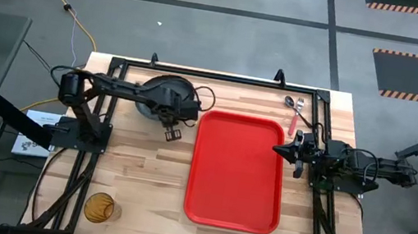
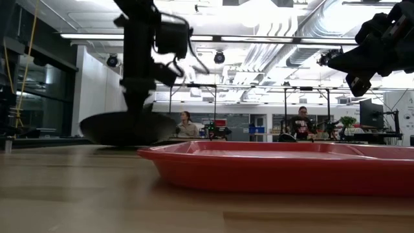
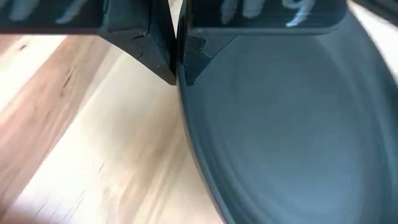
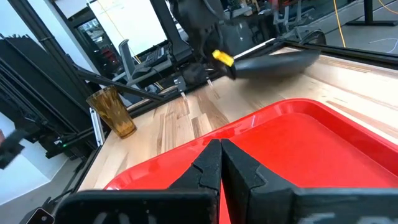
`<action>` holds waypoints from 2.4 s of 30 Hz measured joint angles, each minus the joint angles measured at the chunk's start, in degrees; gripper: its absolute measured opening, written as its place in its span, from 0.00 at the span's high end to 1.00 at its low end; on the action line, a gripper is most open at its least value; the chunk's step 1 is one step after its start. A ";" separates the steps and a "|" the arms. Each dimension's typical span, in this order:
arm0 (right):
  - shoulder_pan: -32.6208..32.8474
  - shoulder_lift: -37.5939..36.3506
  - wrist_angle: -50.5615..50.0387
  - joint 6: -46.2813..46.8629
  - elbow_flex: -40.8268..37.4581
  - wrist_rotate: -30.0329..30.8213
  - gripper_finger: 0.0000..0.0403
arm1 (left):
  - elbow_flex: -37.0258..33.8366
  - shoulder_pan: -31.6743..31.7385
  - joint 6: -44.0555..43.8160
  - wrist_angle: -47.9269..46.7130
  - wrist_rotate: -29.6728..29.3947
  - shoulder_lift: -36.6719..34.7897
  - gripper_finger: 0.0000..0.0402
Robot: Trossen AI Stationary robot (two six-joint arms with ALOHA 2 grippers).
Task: Pick and place plate/cup/fork/spoon on tray
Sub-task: Put the black plate on the red tray
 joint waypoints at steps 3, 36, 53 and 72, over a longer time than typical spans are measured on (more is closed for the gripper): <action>0.00 0.00 0.00 -0.02 -0.01 -0.01 1.00 | 3.14 0.00 0.87 -1.97 -2.16 -1.49 0.99; -0.02 0.00 0.00 -0.01 0.00 0.00 1.00 | 26.55 -8.23 44.51 5.91 -6.93 3.04 0.99; 0.00 0.00 0.00 -0.02 -0.02 -0.01 1.00 | 26.52 -17.57 47.56 16.42 -0.86 19.48 0.99; -0.01 0.00 -0.02 -0.01 0.00 0.00 1.00 | 26.52 -19.65 47.35 21.81 -0.46 25.89 0.99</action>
